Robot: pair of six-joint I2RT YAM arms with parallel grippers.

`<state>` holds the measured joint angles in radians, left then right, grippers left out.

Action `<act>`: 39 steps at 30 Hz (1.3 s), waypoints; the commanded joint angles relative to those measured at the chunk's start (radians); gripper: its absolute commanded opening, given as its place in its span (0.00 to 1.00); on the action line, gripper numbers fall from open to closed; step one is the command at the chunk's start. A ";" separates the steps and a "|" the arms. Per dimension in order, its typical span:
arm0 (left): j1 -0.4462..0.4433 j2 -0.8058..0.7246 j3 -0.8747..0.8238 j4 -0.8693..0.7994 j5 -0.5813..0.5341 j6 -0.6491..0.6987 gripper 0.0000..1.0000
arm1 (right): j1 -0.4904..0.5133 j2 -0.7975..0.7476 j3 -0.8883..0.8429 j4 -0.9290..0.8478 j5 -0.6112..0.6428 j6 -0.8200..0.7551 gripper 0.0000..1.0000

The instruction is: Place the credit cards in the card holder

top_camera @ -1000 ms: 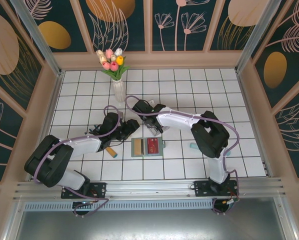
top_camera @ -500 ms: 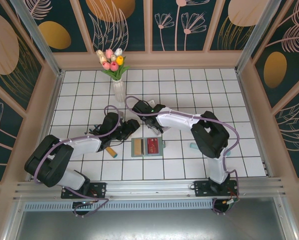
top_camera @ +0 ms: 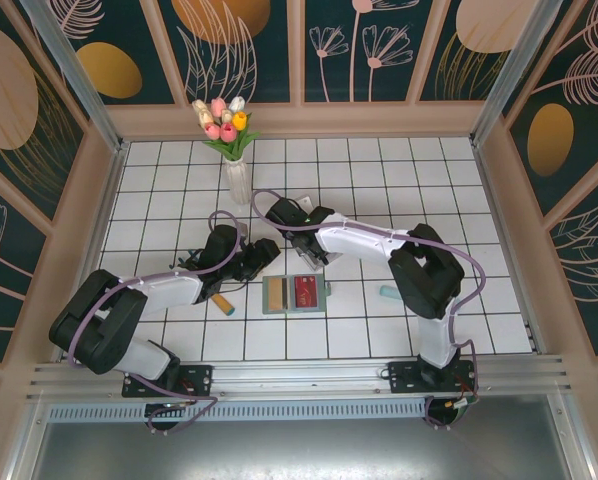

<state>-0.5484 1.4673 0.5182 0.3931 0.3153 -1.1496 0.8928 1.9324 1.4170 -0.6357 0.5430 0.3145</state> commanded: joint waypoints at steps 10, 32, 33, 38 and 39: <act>0.006 0.005 0.011 0.019 0.023 0.001 0.60 | -0.020 -0.062 -0.022 0.009 -0.097 -0.007 0.30; 0.006 0.028 0.019 0.033 0.037 -0.002 0.61 | -0.002 0.038 0.014 -0.049 0.048 -0.010 0.33; 0.006 0.027 0.019 0.032 0.038 -0.003 0.60 | -0.002 0.029 0.012 -0.046 0.051 -0.008 0.33; 0.006 0.024 0.019 0.030 0.039 -0.001 0.60 | -0.002 0.003 0.002 -0.043 0.062 -0.006 0.30; 0.006 0.022 0.018 0.030 0.039 -0.002 0.60 | -0.002 -0.001 0.000 -0.042 0.063 -0.008 0.30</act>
<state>-0.5484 1.4868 0.5182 0.4080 0.3370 -1.1496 0.8883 1.9720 1.4101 -0.6411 0.5552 0.3122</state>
